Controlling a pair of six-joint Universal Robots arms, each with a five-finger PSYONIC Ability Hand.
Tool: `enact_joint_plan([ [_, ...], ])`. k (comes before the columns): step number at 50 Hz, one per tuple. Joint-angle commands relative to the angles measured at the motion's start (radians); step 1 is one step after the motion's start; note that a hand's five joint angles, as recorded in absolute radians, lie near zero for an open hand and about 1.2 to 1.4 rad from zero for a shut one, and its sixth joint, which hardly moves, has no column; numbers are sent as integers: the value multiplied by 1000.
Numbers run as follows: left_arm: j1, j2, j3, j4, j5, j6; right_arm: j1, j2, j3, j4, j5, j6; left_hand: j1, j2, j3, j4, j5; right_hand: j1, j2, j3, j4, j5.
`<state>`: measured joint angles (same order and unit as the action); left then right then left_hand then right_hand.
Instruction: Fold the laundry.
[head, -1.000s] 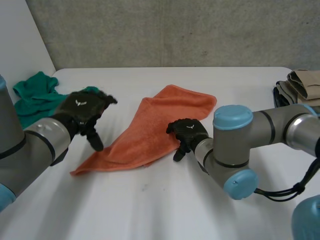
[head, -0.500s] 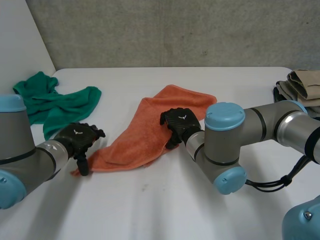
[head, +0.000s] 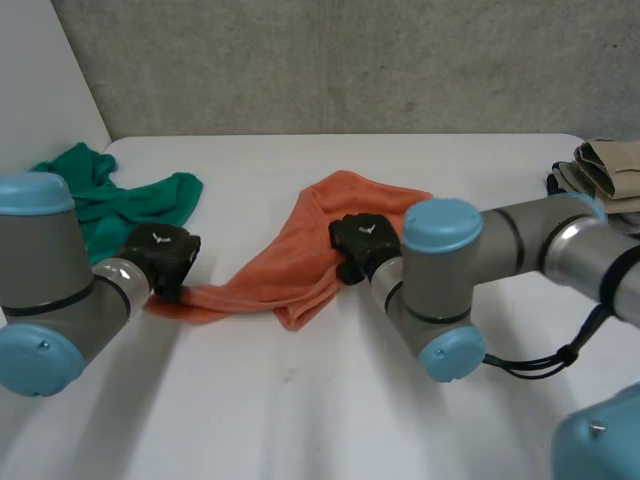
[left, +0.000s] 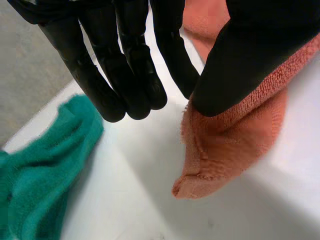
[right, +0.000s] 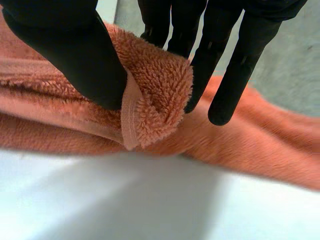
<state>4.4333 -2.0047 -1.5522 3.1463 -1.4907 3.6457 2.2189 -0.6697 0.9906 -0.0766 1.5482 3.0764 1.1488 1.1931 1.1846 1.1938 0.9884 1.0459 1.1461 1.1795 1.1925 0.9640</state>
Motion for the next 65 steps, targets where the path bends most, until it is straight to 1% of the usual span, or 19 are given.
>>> enact_joint_plan([
  [1, -37, 297, 4, -57, 23, -127, -85, -313, 140, -9, 6, -105, 248, 203, 212, 202, 233, 350, 250, 217, 204, 258],
  [5, -55, 480, 37, -68, 27, -217, -143, -479, 134, -14, -14, -221, 248, 203, 212, 202, 233, 350, 250, 217, 204, 258],
  [7, -64, 565, 66, -71, 23, -254, -165, -524, 88, -14, -36, -298, 248, 203, 212, 202, 233, 350, 250, 217, 204, 258],
  [10, -78, 601, 98, -75, 21, -276, -174, -533, 25, -14, -65, -375, 248, 203, 212, 202, 233, 350, 250, 217, 204, 258],
  [14, -106, 578, 139, -106, 12, -277, -169, -486, -56, -8, -149, -472, 248, 203, 212, 202, 233, 350, 250, 217, 204, 258],
  [16, -120, 548, 146, -124, -5, -276, -147, -446, -76, -6, -215, -513, 248, 203, 212, 202, 233, 350, 250, 217, 204, 258],
  [23, -112, 420, 97, -130, -62, -276, -100, -325, -14, -14, -387, -610, 248, 203, 212, 202, 233, 350, 250, 217, 204, 258],
  [26, -107, 374, 78, -124, -66, -276, -100, -285, -10, -15, -384, -621, 248, 203, 212, 202, 233, 350, 250, 217, 204, 258],
  [28, -112, 321, 66, -109, -54, -273, -96, -257, -7, -11, -333, -614, 248, 203, 212, 202, 233, 350, 250, 217, 204, 258],
  [29, -114, 301, 66, -107, -48, -271, -96, -255, -4, -6, -310, -608, 172, 128, 136, 127, 158, 350, 250, 217, 204, 258],
  [30, -117, 282, 64, -106, -40, -274, -94, -257, 0, -2, -286, -602, -38, -82, -74, -83, -52, 350, 250, 217, 204, 258],
  [31, -123, 247, 60, -107, -24, -274, -93, -260, 11, 11, -240, -587, -412, -456, -448, -457, -426, 350, 250, 217, 204, 258],
  [35, -152, 181, 49, -133, 10, -291, -70, -292, 58, 31, -169, -533, -925, -969, -961, -970, -939, 350, 250, 217, 204, 258],
  [36, -161, 173, 47, -137, 12, -297, -64, -303, 71, 32, -162, -522, -974, -1019, -1010, -1019, -988, 350, 250, 217, 204, 258],
  [41, -201, 130, 52, -127, -8, -355, -39, -393, 148, 41, -148, -466, -974, -1019, -1010, -1019, -988, 350, 250, 217, 204, 258],
  [46, -200, 72, 92, -69, -55, -397, -16, -497, 215, 29, -148, -423, -974, -1019, -1010, -1019, -988, 350, 250, 217, 204, 258],
  [60, -203, -163, 264, -80, 1, -299, 8, -668, 257, 74, -189, -383, -974, -1019, -1010, -1019, -988, 350, 250, 217, 204, 258],
  [64, -226, -218, 320, -123, 18, -300, 10, -702, 260, 83, -183, -363, -570, -614, -606, -615, -584, 350, 250, 217, 204, 258],
  [65, -236, -229, 339, -161, 30, -299, 7, -708, 260, 81, -183, -355, -124, -168, -160, -169, -138, 350, 250, 217, 204, 258],
])
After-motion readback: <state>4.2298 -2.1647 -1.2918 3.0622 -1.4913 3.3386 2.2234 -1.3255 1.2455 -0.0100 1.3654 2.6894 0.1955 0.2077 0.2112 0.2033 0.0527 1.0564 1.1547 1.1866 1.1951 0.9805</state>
